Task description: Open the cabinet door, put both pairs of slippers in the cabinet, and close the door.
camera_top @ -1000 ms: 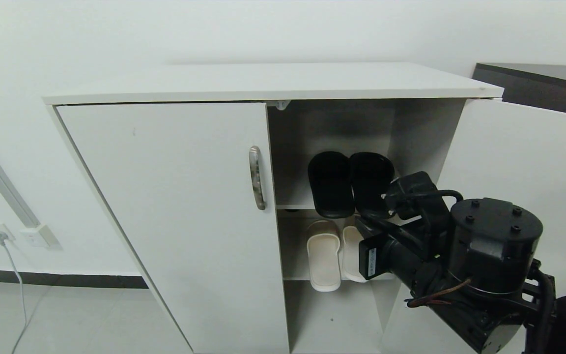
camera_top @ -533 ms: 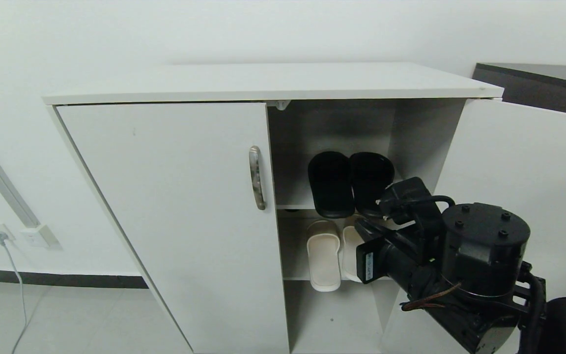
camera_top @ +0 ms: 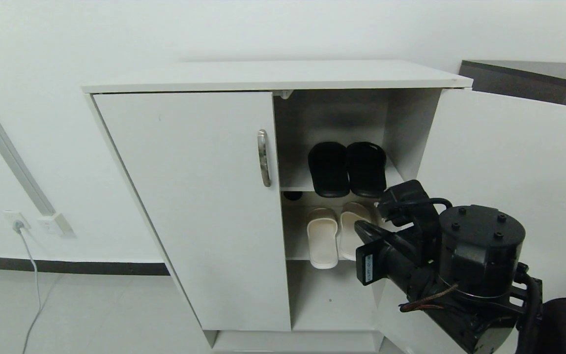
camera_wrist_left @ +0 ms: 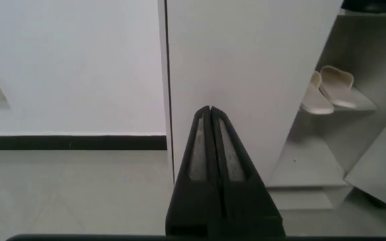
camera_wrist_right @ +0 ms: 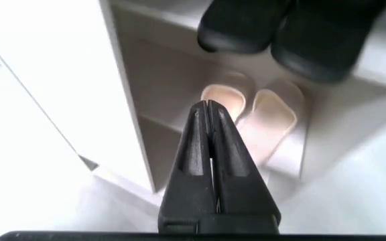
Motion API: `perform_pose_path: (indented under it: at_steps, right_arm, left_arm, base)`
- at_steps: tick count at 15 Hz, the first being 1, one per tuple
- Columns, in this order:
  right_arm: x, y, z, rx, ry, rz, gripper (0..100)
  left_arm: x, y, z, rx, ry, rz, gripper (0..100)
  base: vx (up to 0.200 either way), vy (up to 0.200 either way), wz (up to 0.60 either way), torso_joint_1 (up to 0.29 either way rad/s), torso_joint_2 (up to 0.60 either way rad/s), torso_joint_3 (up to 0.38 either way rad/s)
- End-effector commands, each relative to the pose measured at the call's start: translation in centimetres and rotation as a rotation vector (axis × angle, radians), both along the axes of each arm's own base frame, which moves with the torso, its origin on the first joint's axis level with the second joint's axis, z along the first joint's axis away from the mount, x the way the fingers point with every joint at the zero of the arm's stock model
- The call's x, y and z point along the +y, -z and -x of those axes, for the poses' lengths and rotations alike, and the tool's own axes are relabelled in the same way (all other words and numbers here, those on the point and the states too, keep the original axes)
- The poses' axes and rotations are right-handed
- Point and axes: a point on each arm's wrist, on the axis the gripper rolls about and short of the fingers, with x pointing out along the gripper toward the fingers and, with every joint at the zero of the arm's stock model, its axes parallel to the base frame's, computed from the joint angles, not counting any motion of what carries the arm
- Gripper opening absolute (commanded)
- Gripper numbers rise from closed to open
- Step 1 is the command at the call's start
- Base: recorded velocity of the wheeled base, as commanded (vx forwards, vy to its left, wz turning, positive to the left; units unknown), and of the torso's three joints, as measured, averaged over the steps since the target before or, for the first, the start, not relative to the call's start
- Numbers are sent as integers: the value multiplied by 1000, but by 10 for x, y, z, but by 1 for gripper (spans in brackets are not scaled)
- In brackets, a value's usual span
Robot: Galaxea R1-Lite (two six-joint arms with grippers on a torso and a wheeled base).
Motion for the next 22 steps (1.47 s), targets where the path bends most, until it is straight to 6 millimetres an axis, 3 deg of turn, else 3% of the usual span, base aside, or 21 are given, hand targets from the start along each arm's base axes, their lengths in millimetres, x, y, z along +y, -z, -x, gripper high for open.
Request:
perform_pose_path:
  at_steps: [1, 11, 22]
  right_arm:
    - [1, 2, 0, 3, -2, 4, 0]
    - [2, 8, -4, 15, 6, 17, 0]
    - [-1, 18, -12, 37, 32, 44, 0]
  left_arm:
    - [0, 0, 0, 1, -2, 0, 0]
    - [0, 0, 0, 1, -2, 0, 0]
    - [0, 0, 0, 1, -3, 0, 0]
  base:
    - [-200, 0, 0, -2, 2, 2]
    - [-200, 0, 0, 5, 2, 3]
    - [0, 0, 0, 0, 0, 0]
